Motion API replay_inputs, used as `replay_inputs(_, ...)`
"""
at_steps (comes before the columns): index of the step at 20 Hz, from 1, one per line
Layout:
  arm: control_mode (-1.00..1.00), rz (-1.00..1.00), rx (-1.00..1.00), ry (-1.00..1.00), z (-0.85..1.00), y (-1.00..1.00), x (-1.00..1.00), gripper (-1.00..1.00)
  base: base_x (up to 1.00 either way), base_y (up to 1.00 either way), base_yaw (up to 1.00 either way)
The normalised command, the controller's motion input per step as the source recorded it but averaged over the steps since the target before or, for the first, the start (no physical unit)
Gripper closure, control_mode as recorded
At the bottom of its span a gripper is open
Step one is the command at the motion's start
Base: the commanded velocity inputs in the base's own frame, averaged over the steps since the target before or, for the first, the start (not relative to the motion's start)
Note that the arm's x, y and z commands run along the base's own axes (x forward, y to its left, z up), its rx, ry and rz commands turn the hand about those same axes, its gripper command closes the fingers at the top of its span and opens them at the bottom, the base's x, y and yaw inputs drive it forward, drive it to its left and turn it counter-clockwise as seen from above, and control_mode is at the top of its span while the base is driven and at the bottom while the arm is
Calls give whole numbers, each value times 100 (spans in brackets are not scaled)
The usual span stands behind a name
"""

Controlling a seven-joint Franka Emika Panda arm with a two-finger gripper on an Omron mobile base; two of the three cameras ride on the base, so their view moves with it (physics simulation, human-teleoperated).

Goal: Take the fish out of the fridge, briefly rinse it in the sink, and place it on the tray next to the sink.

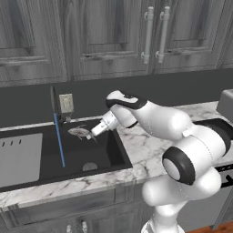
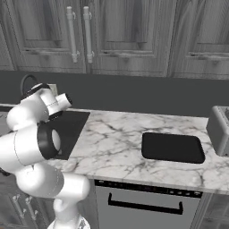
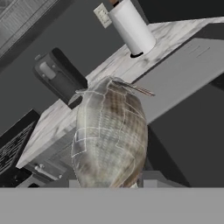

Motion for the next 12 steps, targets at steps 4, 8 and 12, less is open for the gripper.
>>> replay_inputs(4,-100,-2,0,0,-16,9,13,100,0,0,0)
replay_inputs(8,-100,-3,0,0,-10,13,30,100,0,0,0)
replay_inputs(12,-100,-4,0,0,-6,18,37,100,0,0,0)
